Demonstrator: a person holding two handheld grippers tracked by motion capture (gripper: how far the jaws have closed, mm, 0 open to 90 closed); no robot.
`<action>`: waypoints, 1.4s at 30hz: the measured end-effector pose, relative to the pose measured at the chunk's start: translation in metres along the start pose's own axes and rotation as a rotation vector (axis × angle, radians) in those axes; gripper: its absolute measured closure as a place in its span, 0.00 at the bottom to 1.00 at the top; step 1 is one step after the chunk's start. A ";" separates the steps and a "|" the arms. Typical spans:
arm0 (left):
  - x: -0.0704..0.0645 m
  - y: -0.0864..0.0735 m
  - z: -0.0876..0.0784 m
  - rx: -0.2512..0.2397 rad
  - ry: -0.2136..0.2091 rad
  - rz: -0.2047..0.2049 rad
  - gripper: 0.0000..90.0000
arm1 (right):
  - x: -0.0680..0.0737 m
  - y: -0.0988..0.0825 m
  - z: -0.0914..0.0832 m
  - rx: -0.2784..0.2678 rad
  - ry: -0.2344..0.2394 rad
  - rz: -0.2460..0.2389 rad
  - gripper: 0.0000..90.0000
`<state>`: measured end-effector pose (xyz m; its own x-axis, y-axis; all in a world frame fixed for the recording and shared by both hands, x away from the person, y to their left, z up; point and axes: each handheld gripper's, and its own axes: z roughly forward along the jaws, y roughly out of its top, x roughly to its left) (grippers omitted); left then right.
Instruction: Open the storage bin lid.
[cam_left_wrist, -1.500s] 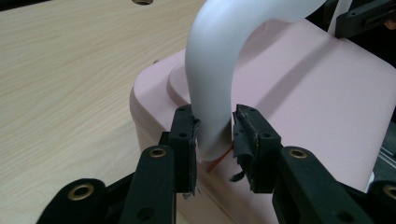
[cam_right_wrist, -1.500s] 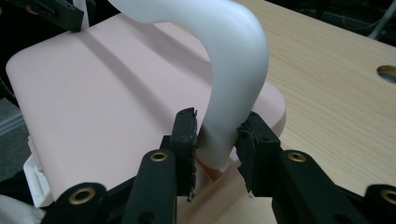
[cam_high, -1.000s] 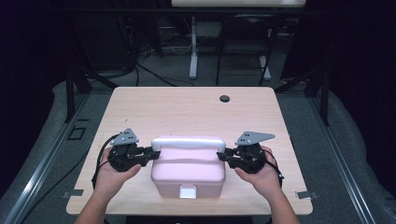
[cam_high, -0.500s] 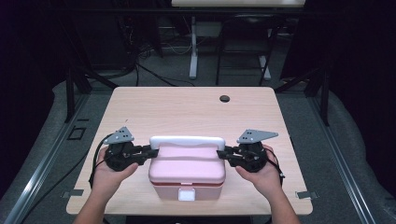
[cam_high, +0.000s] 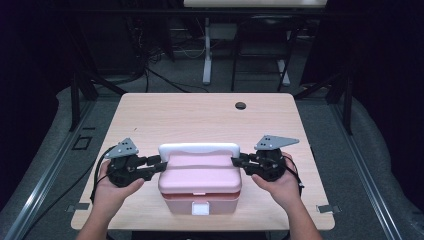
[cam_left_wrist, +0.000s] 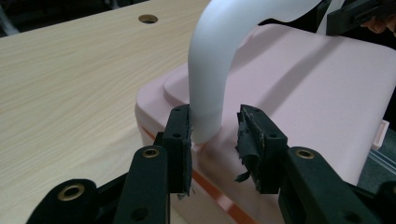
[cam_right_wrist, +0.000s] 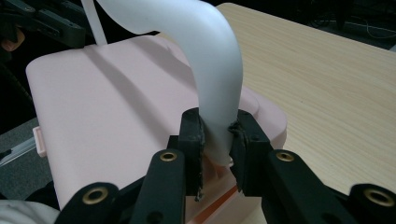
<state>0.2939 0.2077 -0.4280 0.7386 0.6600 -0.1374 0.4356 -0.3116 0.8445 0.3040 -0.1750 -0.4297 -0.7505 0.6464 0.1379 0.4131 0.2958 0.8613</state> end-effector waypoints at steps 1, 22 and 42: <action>0.000 0.000 -0.003 -0.002 -0.003 -0.004 0.73 | -0.001 0.001 -0.001 -0.001 0.000 -0.001 0.84; -0.007 -0.025 -0.021 0.070 0.035 -0.012 1.00 | -0.019 0.021 0.005 -0.061 0.075 0.052 0.83; -0.026 -0.021 0.002 0.117 -0.065 0.024 1.00 | -0.016 0.018 0.002 -0.062 0.063 0.050 0.83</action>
<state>0.2670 0.1959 -0.4438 0.7793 0.6074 -0.1544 0.4718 -0.4064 0.7824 0.3251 -0.1783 -0.4173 -0.7618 0.6128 0.2102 0.4192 0.2188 0.8811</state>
